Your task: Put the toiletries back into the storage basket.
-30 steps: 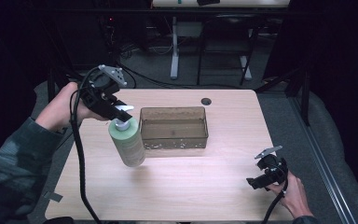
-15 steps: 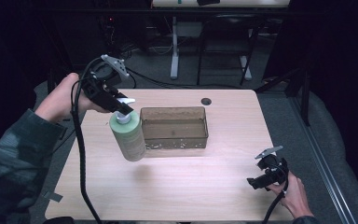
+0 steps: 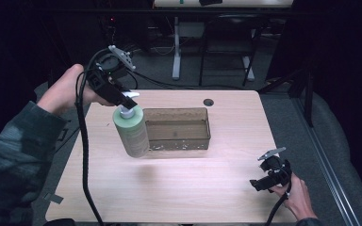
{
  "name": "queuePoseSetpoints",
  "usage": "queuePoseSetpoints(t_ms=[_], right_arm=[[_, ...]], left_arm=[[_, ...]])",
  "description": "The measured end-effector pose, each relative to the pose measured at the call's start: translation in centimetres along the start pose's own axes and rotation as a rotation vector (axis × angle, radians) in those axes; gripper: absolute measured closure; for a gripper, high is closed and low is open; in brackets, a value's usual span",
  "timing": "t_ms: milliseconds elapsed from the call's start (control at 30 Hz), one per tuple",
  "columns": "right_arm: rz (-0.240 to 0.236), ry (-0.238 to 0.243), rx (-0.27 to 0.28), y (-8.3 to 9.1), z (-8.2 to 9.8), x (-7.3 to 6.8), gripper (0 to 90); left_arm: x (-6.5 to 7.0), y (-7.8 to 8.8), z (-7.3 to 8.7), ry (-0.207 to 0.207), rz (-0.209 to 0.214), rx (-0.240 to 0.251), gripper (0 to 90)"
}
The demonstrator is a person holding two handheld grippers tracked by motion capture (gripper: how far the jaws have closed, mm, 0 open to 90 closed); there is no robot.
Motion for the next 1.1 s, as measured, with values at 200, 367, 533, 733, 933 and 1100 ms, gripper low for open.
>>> queuePoseSetpoints(t_ms=[200, 367, 533, 733, 933, 1100], right_arm=[[0.005, 0.004, -0.001, 0.0, 0.0, 0.1, 0.8], [0.005, 0.004, -0.003, 0.0, 0.0, 0.1, 0.8], [0.007, 0.005, -0.003, 0.0, 0.0, 0.1, 0.9], [0.007, 0.004, -0.004, 0.0, 0.0, 0.1, 0.8], [0.006, 0.005, -0.004, 0.0, 0.0, 0.1, 0.9], [0.011, 0.01, -0.006, 0.0, 0.1, 0.2, 0.9]], left_arm=[[-0.2, 0.3, -0.7, -0.008, -0.004, -0.009, 63.1], [-0.4, 0.4, -1.1, -0.011, -0.006, -0.018, 63.1], [-0.6, 0.4, -1.5, -0.007, -0.01, -0.018, 63.1], [-1.0, 0.4, -1.9, -0.003, -0.013, -0.027, 63.1], [-1.3, 0.3, -2.3, -0.001, -0.016, -0.031, 63.1], [-1.4, 0.3, -2.7, -0.005, -0.019, -0.031, 63.1]])
Point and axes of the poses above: each handheld gripper's, and its own axes: y roughly backward along the jaws, z roughly out of its underside, x roughly to its right, the point moved 10 cm from there along -y, roughly forward along the jaws, and after that the axes turned 7 degrees about x, right-handed, at the moved point
